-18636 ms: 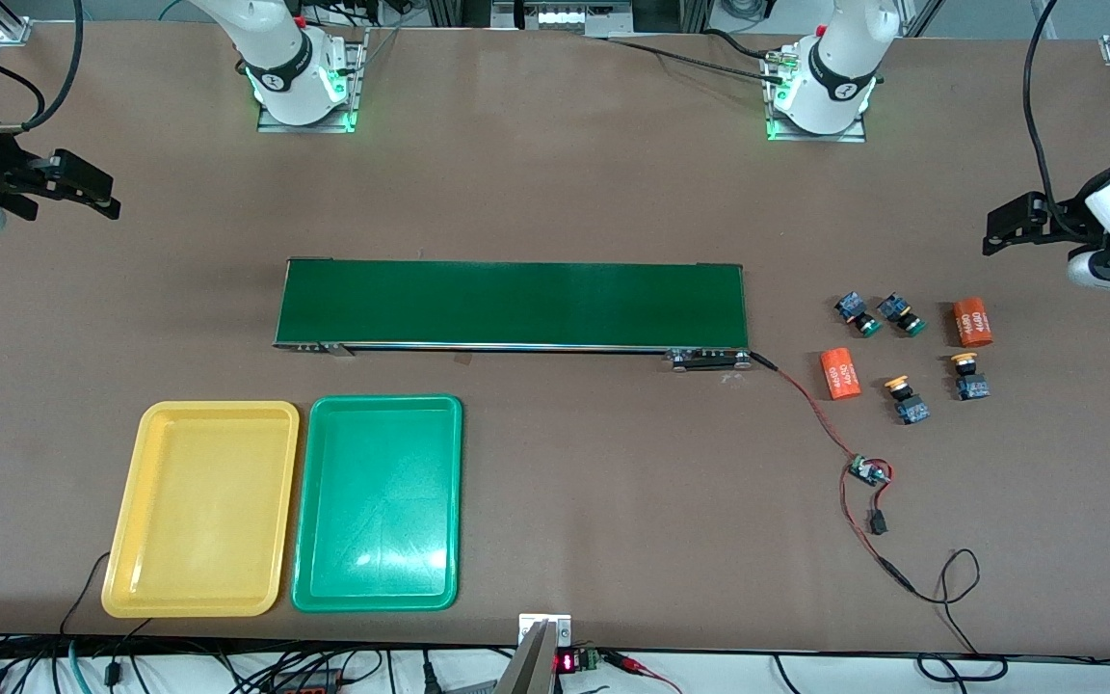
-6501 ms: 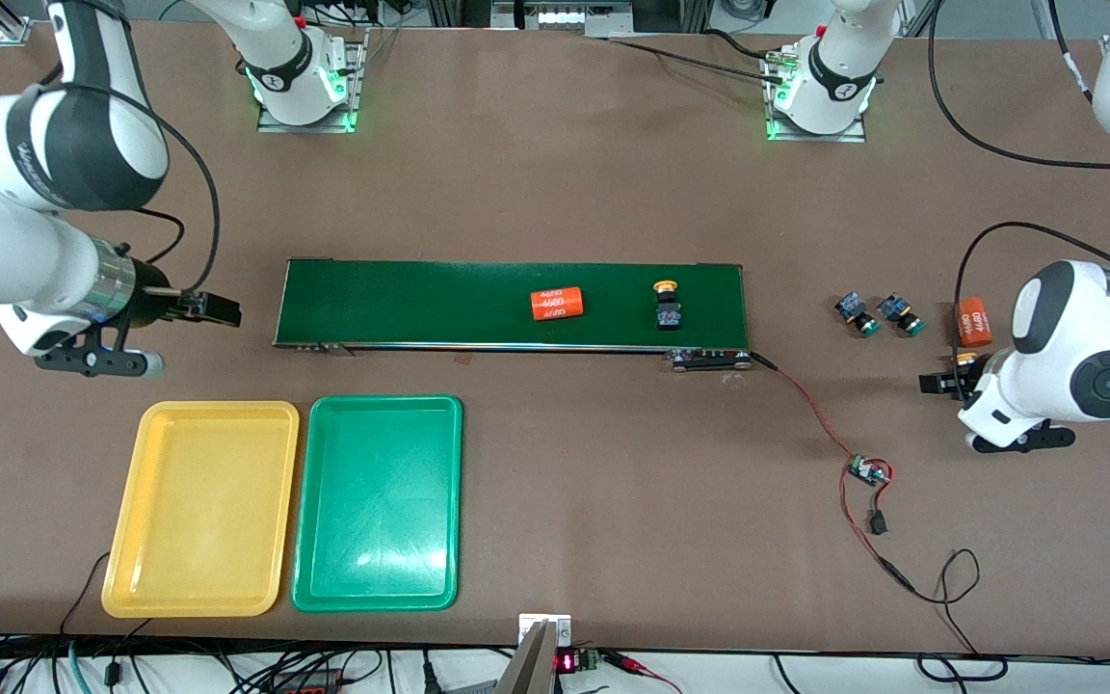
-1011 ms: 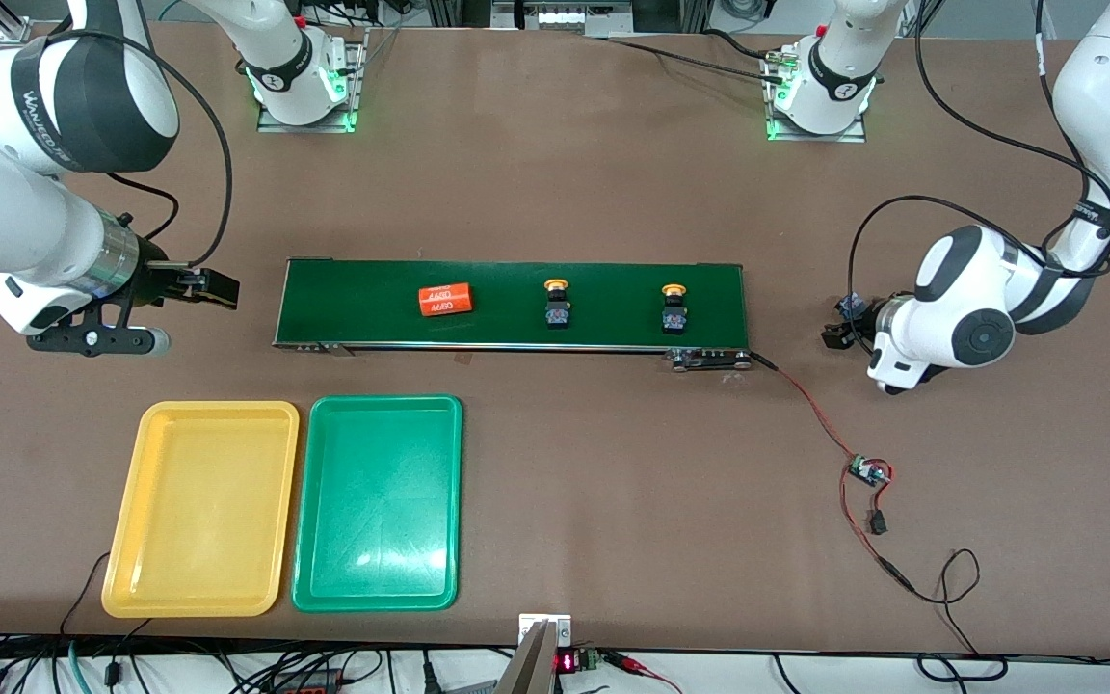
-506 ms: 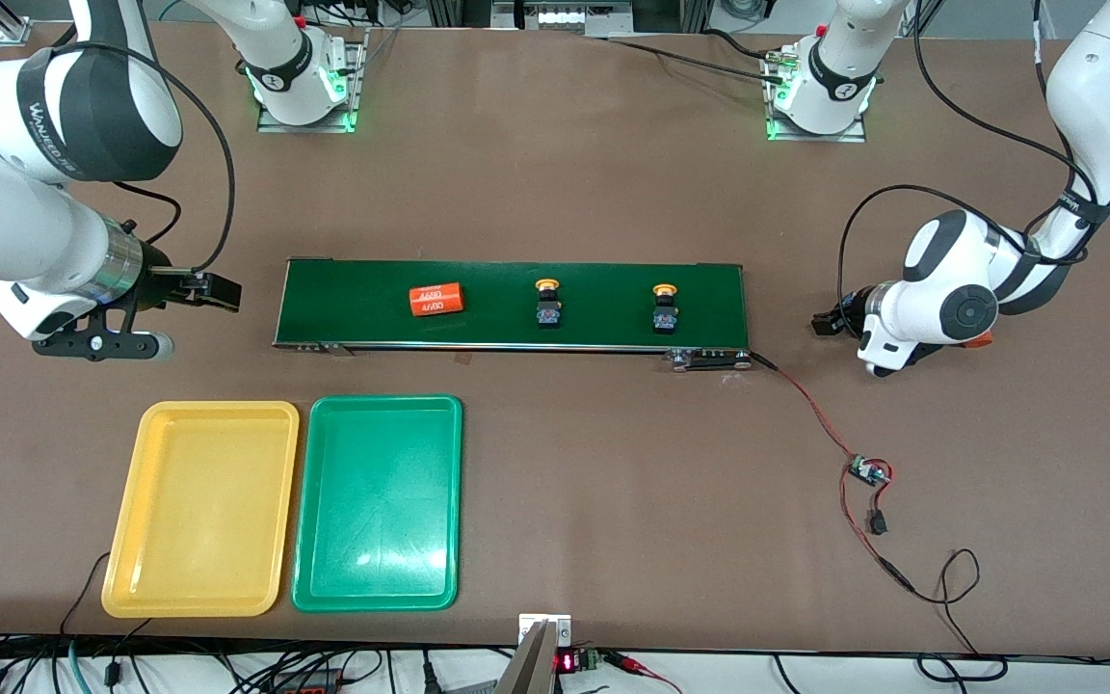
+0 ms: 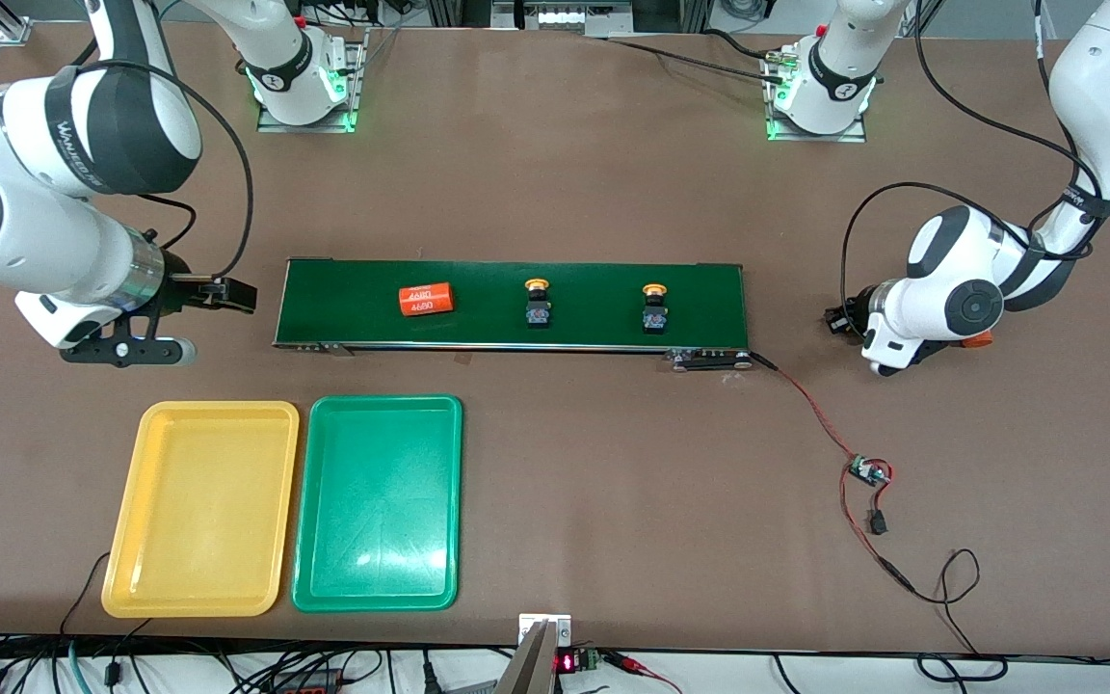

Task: Sort buttons by color to trays
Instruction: 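Return the left gripper to the buttons and grasp a green button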

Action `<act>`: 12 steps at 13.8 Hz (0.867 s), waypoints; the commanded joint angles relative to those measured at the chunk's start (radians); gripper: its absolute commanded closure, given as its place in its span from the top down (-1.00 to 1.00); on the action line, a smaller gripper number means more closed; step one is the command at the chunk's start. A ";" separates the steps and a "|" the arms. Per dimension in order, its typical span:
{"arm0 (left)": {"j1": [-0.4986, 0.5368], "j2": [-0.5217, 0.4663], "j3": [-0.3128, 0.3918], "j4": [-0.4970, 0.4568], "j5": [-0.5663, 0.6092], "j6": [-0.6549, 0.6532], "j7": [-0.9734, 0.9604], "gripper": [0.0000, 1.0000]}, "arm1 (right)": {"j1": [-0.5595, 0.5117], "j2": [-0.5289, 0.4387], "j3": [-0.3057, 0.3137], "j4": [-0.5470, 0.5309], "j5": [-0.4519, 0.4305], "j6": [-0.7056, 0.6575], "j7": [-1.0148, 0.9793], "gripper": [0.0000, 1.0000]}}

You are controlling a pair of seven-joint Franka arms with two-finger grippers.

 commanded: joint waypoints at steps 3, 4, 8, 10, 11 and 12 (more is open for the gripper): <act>0.007 -0.051 -0.159 0.108 0.010 -0.204 -0.009 -0.66 | 0.072 0.006 0.001 -0.024 0.014 0.005 -0.002 1.00; 0.007 -0.051 -0.198 0.111 0.010 -0.209 -0.001 -0.66 | 0.084 0.018 0.001 -0.024 0.014 0.007 -0.002 1.00; -0.014 0.019 -0.305 0.112 0.001 -0.163 0.003 -0.65 | 0.150 0.043 0.004 -0.024 0.072 0.014 -0.002 1.00; -0.040 0.059 -0.331 0.111 0.001 -0.094 0.005 -0.64 | 0.166 0.052 0.004 -0.024 0.115 0.017 0.001 1.00; -0.069 0.064 -0.332 0.112 -0.001 -0.070 0.002 -0.61 | 0.175 0.055 0.004 -0.024 0.123 0.025 0.008 1.00; -0.108 0.066 -0.329 0.111 -0.001 -0.048 0.003 -0.61 | 0.189 0.064 0.004 -0.024 0.126 0.034 0.018 1.00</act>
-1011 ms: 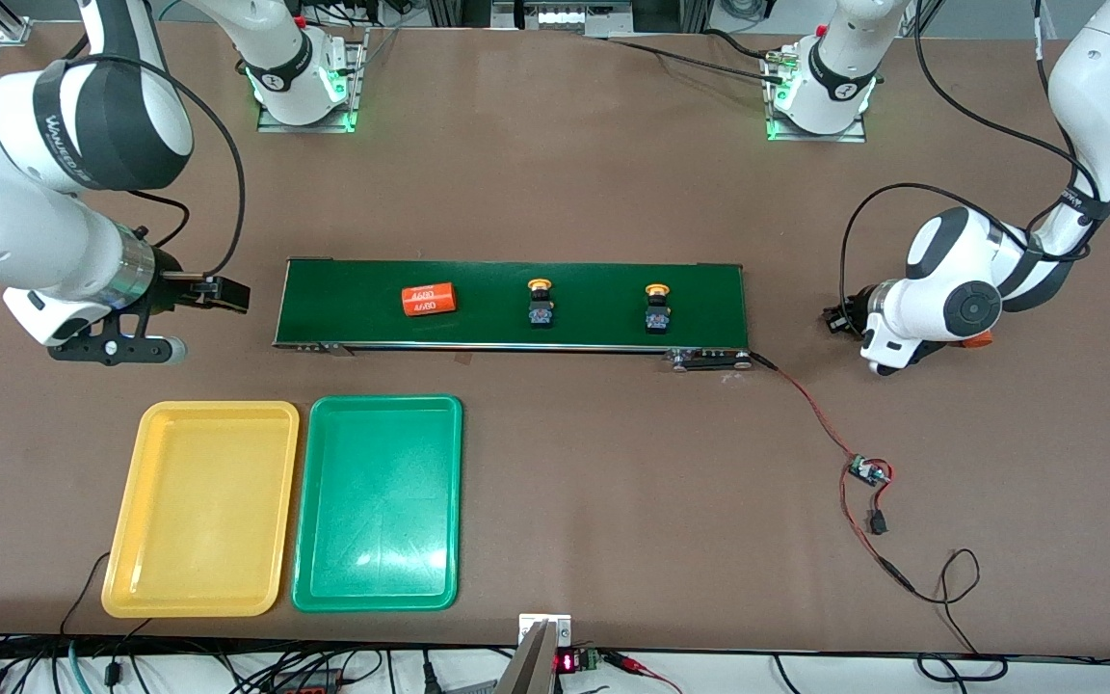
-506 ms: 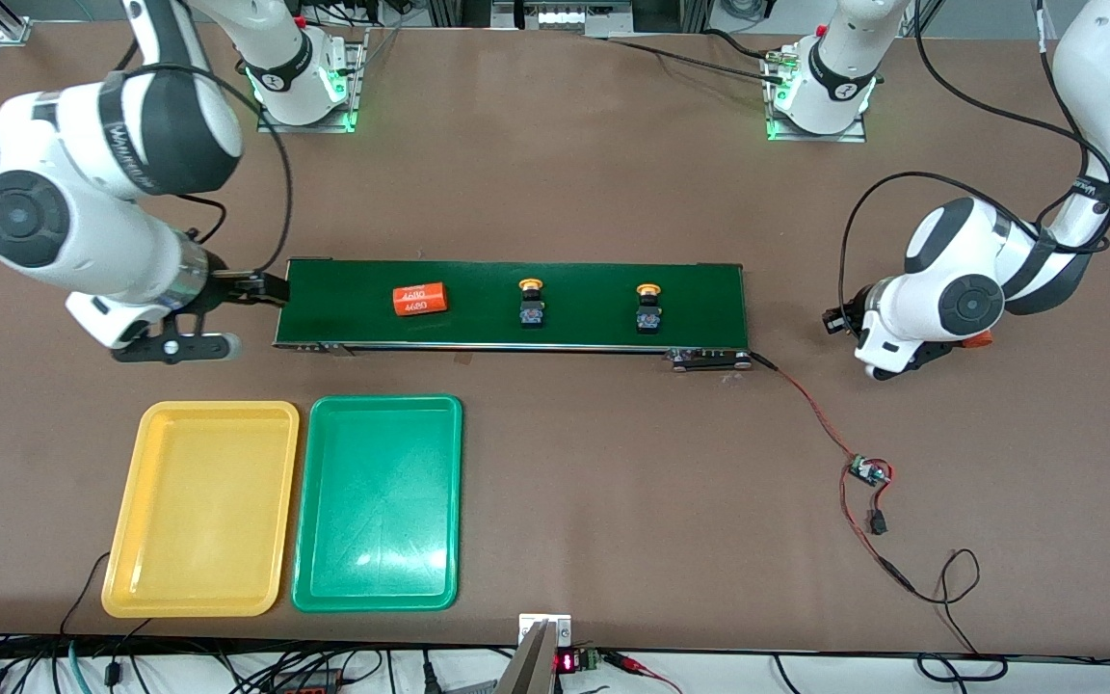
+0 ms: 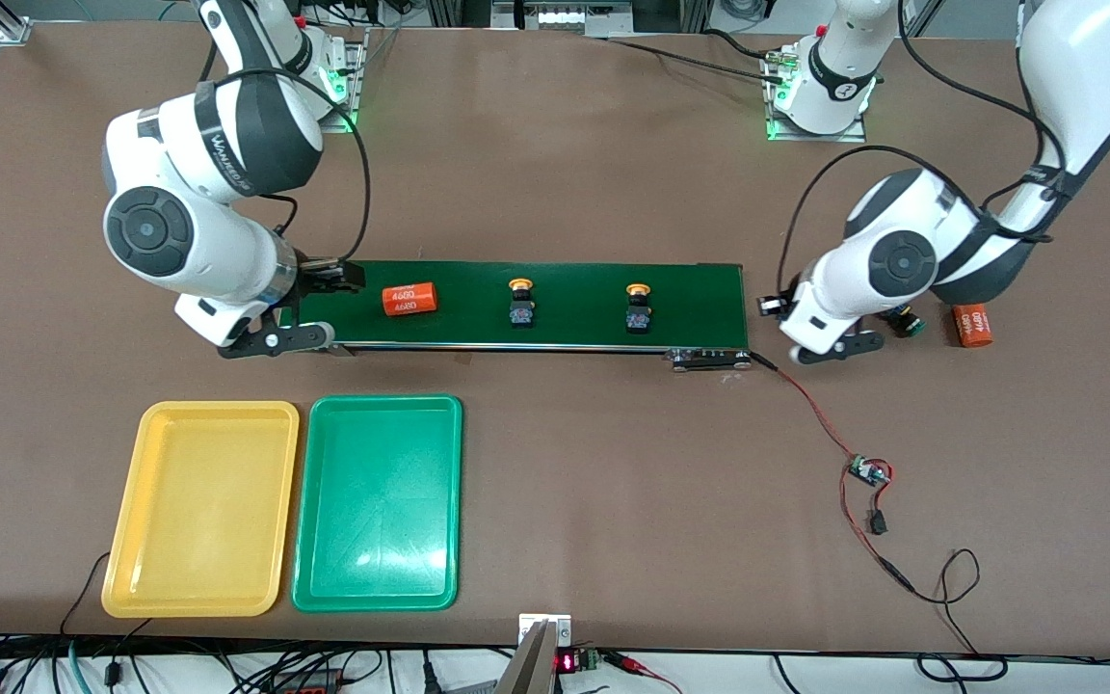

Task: Sort buttons by color to trays
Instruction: 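Place the green button on the belt while the right gripper grasps a yellow button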

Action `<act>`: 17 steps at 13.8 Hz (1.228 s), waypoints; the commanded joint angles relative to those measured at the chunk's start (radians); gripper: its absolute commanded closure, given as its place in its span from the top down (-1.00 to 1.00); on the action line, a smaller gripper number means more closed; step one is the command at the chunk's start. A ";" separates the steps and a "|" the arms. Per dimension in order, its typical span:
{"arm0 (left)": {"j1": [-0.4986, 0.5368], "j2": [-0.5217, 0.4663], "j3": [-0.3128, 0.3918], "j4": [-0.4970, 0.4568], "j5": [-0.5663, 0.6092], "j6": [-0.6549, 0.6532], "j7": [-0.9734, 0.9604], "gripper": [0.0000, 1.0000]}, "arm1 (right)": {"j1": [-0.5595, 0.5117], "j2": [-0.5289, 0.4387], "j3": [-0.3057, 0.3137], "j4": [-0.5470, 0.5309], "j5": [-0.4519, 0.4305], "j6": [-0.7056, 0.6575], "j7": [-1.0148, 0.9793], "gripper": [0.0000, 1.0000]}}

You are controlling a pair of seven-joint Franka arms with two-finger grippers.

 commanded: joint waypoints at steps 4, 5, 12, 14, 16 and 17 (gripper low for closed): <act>-0.130 0.078 -0.003 0.002 0.001 0.073 0.006 -0.63 | 0.089 0.030 -0.003 -0.004 0.023 0.059 0.115 1.00; -0.147 0.084 -0.001 0.002 0.001 0.072 0.006 -0.63 | 0.106 0.034 -0.003 -0.004 0.023 0.063 0.132 1.00; -0.191 0.074 0.034 0.026 0.015 0.054 0.020 1.00 | 0.237 0.094 -0.002 -0.001 0.026 0.189 0.322 1.00; -0.185 0.049 0.023 0.084 0.015 -0.053 0.019 1.00 | 0.257 0.119 -0.002 0.001 0.026 0.197 0.347 1.00; -0.193 0.042 0.023 0.208 0.015 -0.257 0.020 1.00 | 0.274 0.146 -0.002 0.001 0.026 0.198 0.377 1.00; -0.190 0.042 0.025 0.261 0.015 -0.349 0.020 1.00 | 0.277 0.149 -0.002 0.002 0.026 0.203 0.385 1.00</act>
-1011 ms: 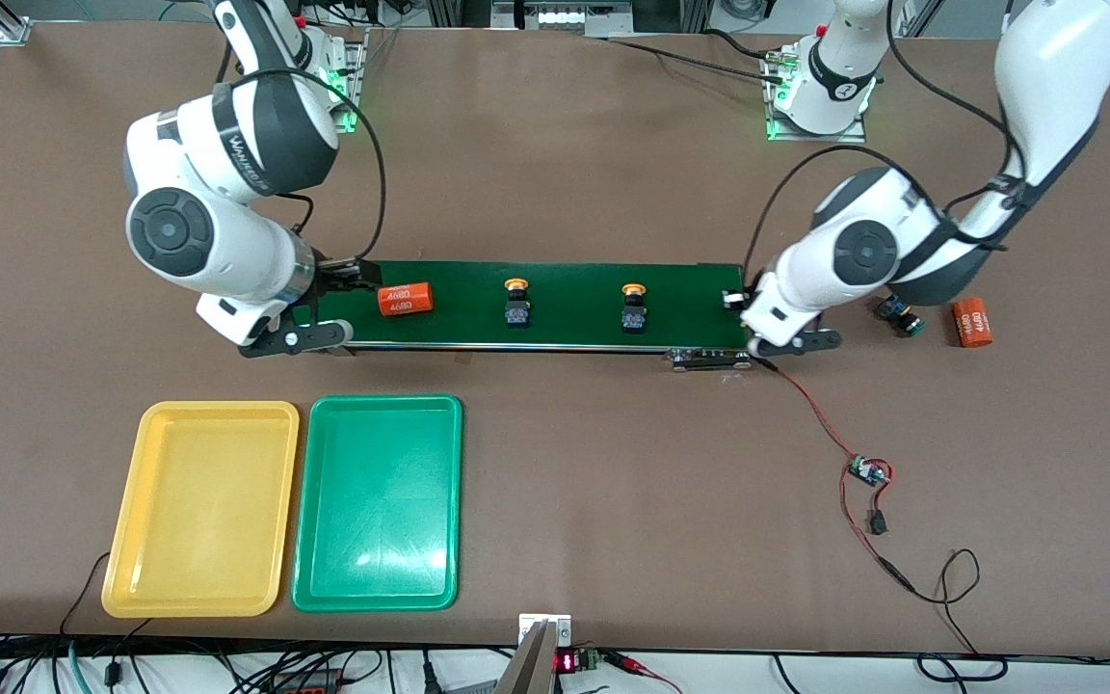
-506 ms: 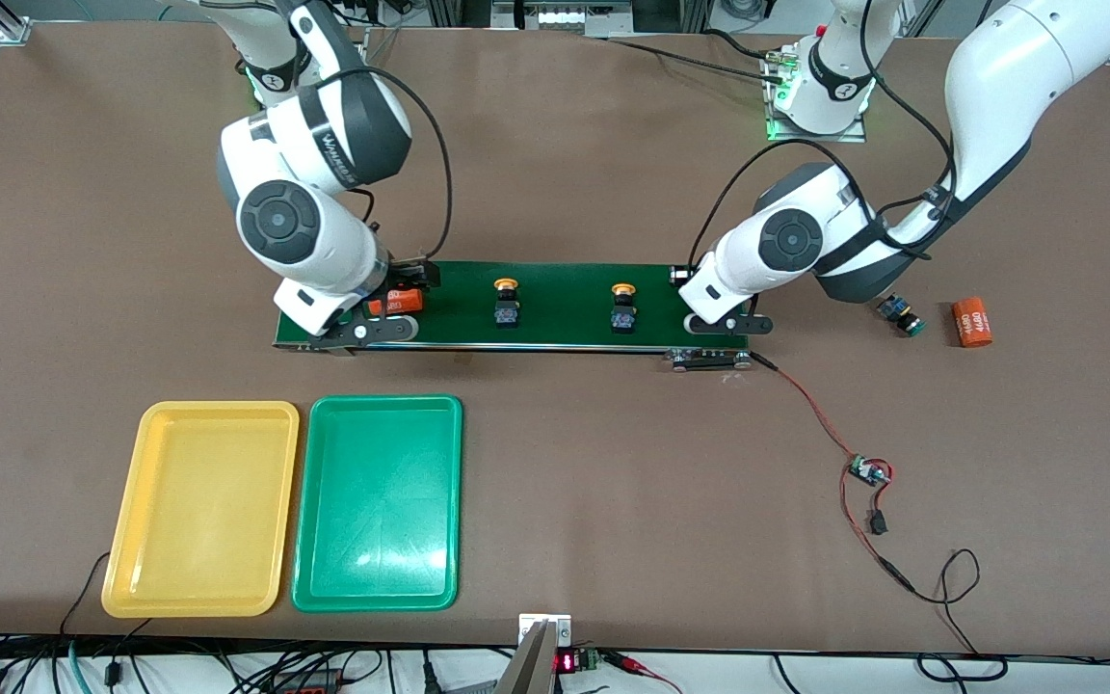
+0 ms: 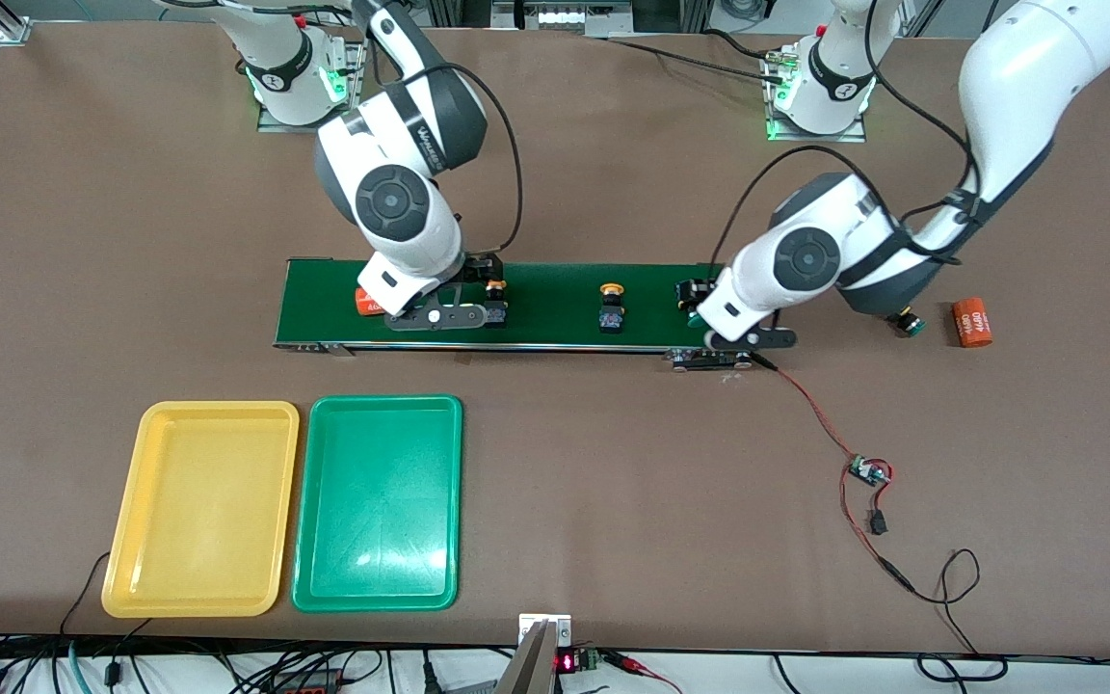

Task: Sort buttons by color to trays
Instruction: 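Place the green button on the belt while the right gripper grasps a yellow button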

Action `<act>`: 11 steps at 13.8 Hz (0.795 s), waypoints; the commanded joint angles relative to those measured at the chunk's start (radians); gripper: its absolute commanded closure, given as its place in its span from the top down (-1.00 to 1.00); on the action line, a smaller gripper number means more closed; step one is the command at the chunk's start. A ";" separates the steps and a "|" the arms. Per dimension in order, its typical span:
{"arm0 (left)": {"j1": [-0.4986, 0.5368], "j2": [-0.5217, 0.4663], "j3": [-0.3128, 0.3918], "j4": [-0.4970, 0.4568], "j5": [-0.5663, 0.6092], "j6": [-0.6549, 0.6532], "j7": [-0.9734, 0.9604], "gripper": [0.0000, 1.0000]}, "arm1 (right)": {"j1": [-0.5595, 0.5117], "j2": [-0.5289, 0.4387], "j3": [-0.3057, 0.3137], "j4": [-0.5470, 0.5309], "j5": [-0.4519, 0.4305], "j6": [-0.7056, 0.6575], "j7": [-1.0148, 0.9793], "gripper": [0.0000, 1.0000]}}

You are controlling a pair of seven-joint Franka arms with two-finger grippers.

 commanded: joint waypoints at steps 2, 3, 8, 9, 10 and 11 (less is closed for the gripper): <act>0.025 -0.029 0.011 0.183 0.013 -0.282 0.018 1.00 | 0.021 0.043 -0.007 0.003 0.010 0.048 0.041 1.00; 0.062 -0.029 0.013 0.203 0.015 -0.312 0.020 1.00 | 0.024 0.055 -0.007 0.003 0.010 0.052 0.041 1.00; 0.292 -0.020 0.036 0.202 0.123 -0.311 0.373 1.00 | 0.020 0.101 -0.007 0.000 0.012 0.058 0.041 1.00; 0.321 -0.019 0.065 0.202 0.125 -0.306 0.468 1.00 | 0.018 0.109 -0.005 0.002 0.012 0.060 0.041 1.00; 0.335 -0.019 0.105 0.204 0.125 -0.304 0.543 1.00 | 0.021 0.130 -0.007 0.005 0.012 0.068 0.041 1.00; 0.347 -0.019 0.141 0.202 0.128 -0.298 0.599 1.00 | 0.023 0.144 -0.007 0.003 0.012 0.094 0.043 1.00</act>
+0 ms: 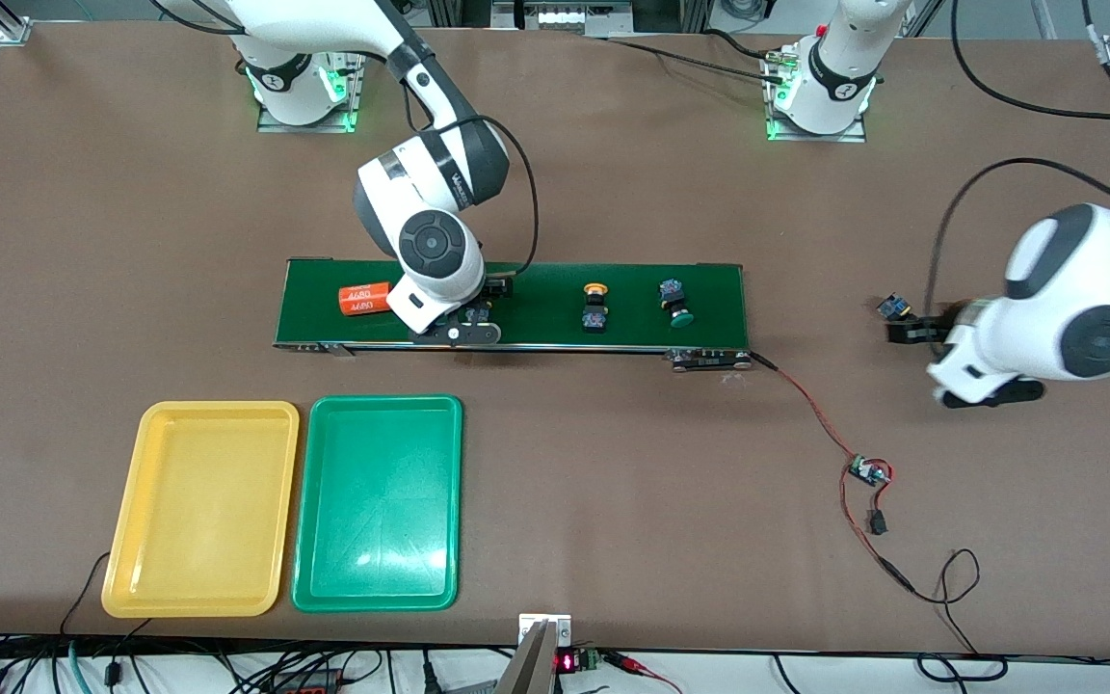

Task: Sort buttons by color to trays
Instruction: 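Drop the yellow button into the yellow tray while the left gripper grasps a cylinder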

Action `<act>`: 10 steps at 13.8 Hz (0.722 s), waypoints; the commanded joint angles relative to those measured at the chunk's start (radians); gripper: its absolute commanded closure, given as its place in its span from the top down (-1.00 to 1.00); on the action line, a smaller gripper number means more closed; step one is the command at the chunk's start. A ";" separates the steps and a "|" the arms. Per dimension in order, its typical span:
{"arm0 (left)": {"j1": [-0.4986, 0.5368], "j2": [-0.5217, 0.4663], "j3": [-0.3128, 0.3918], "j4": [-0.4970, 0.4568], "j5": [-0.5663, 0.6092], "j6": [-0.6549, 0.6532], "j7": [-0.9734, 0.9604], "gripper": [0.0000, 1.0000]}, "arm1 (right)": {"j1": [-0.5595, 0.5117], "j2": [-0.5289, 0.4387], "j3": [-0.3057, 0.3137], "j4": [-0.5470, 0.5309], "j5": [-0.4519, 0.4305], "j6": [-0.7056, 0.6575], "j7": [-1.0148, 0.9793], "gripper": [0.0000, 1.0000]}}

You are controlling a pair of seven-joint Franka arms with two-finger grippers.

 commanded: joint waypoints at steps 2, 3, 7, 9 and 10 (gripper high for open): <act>0.045 0.006 0.116 -0.015 0.023 0.052 0.208 1.00 | 0.008 0.039 -0.006 0.004 0.010 0.039 0.019 0.97; 0.062 0.013 0.156 -0.037 0.023 0.097 0.271 1.00 | 0.007 0.043 -0.006 0.002 0.012 0.036 0.019 0.69; 0.104 0.018 0.225 -0.096 0.063 0.265 0.385 1.00 | -0.008 0.043 -0.006 0.004 0.012 0.029 0.059 -0.41; 0.132 0.015 0.258 -0.197 0.115 0.403 0.388 1.00 | -0.016 0.043 -0.006 0.005 0.012 0.022 0.062 -0.55; 0.152 0.016 0.259 -0.222 0.138 0.429 0.388 1.00 | -0.021 0.040 -0.008 0.007 0.012 0.022 0.059 -0.63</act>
